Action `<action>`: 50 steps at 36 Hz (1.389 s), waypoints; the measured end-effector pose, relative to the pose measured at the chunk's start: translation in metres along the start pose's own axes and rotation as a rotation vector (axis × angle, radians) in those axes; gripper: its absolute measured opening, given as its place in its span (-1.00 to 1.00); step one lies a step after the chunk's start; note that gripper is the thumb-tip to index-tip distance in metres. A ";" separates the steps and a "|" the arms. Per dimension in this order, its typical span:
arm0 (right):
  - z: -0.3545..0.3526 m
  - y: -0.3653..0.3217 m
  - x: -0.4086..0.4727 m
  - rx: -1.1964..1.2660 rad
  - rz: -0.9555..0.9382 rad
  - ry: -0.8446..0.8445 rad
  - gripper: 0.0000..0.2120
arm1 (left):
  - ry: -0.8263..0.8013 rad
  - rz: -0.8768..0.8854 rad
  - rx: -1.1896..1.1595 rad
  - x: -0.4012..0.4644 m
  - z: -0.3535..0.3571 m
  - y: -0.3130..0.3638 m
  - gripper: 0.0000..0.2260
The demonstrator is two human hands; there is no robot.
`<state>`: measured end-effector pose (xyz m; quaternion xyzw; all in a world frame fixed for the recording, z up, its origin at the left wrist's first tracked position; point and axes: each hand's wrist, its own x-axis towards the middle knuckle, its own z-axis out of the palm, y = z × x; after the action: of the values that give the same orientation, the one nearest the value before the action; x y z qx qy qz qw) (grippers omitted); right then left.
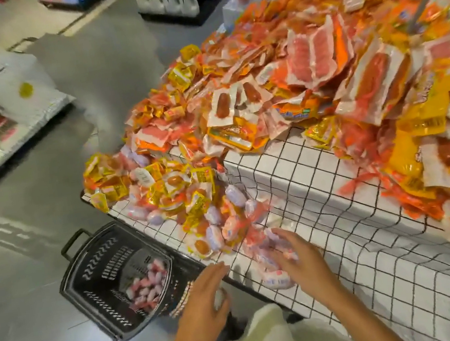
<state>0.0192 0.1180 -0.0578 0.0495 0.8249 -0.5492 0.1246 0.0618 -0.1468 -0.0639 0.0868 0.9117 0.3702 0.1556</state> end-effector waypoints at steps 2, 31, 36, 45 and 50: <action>0.018 0.002 0.014 -0.027 0.005 0.012 -0.60 | -0.025 0.095 0.019 0.013 -0.010 -0.012 -0.50; 0.061 -0.022 -0.032 0.251 0.301 0.769 -0.80 | -0.133 0.679 0.234 0.163 -0.036 -0.011 -0.53; 0.039 -0.016 -0.035 0.253 0.286 0.739 -0.79 | -0.031 0.571 0.240 0.176 -0.014 -0.013 -0.73; 0.004 -0.012 -0.028 0.329 0.219 0.684 -0.79 | 0.069 0.368 -0.105 0.162 -0.018 0.009 -0.85; -0.016 -0.007 -0.026 0.487 0.204 0.605 -0.76 | 0.164 0.155 -0.294 0.146 -0.034 0.040 -0.86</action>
<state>0.0405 0.1308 -0.0386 0.3187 0.6610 -0.6740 -0.0854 -0.0854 -0.1005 -0.0447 0.1026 0.8479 0.5163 0.0627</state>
